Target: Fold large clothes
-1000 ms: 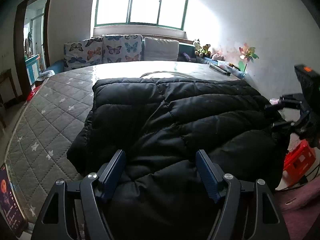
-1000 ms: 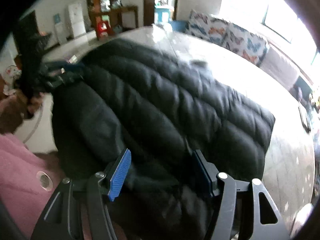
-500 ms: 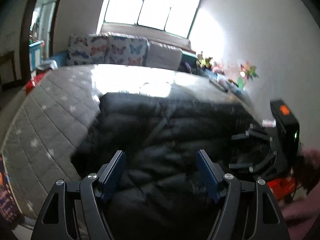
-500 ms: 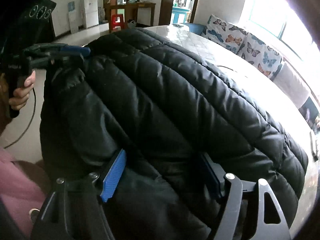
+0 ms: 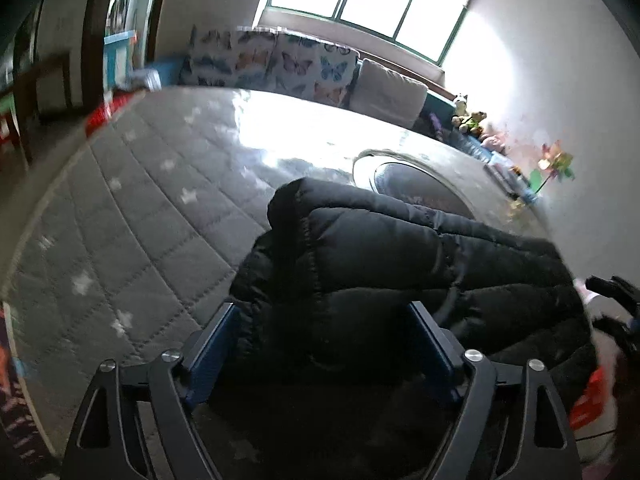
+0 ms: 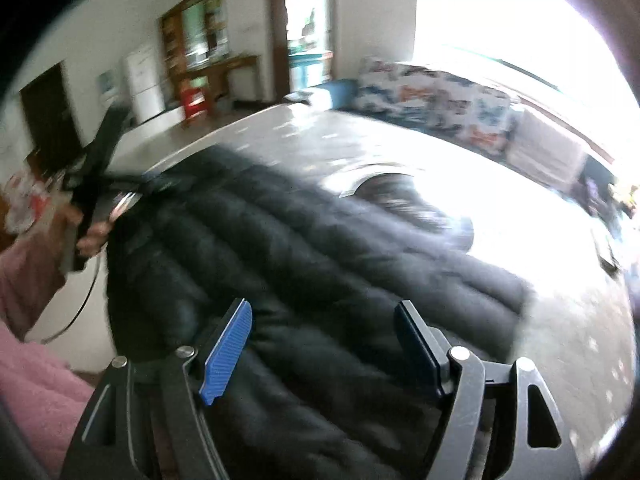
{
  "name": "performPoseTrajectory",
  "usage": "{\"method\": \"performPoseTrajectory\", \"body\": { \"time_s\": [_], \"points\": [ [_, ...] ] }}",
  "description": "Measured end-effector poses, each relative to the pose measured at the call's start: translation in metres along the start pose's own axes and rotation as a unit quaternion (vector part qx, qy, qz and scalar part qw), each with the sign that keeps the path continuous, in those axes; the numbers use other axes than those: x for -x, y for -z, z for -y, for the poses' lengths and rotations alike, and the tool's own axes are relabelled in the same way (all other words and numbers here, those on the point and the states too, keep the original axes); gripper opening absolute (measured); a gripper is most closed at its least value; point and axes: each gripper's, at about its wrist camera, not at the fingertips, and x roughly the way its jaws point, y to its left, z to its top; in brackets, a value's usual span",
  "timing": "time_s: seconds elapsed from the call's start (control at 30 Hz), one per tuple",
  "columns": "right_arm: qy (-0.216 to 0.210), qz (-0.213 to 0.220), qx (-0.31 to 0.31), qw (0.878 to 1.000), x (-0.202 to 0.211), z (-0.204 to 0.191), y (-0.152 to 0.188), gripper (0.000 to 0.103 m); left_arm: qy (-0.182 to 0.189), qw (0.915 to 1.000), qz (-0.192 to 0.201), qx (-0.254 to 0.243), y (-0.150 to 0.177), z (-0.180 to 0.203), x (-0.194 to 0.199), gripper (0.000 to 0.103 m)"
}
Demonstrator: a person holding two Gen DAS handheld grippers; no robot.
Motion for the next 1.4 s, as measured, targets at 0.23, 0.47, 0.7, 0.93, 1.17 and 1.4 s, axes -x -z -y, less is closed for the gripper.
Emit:
{"method": "performPoseTrajectory", "body": {
  "time_s": [0.23, 0.47, 0.7, 0.93, 1.17, 1.4],
  "points": [
    [0.029, -0.009, -0.139, 0.990, -0.007, 0.078, 0.018, 0.084, 0.015, 0.9997, -0.016, 0.013, -0.011, -0.030, -0.020, 0.103],
    [-0.013, -0.038, -0.206, 0.978, -0.039, 0.108, 0.045, 0.086, 0.043, 0.9983, -0.036, 0.015, -0.016, -0.047, -0.039, 0.103],
    [-0.070, -0.023, -0.255, 0.964, -0.046, 0.123, 0.067, 0.099, 0.057, 0.9975, -0.037, 0.017, -0.016, -0.051, -0.048, 0.103],
    [-0.142, -0.014, -0.312, 0.939, -0.051, 0.140, 0.088, 0.103, 0.066, 0.9967, -0.041, 0.023, -0.012, -0.048, -0.048, 0.103],
    [-0.177, -0.018, -0.331, 0.927, -0.051, 0.145, 0.094, 0.103, 0.068, 0.9963, -0.043, 0.028, -0.013, -0.046, -0.055, 0.103],
    [-0.213, -0.064, -0.335, 0.916, -0.054, 0.138, 0.088, 0.103, 0.062, 0.9968, -0.042, 0.027, -0.012, -0.044, -0.058, 0.103]
  ]
}}
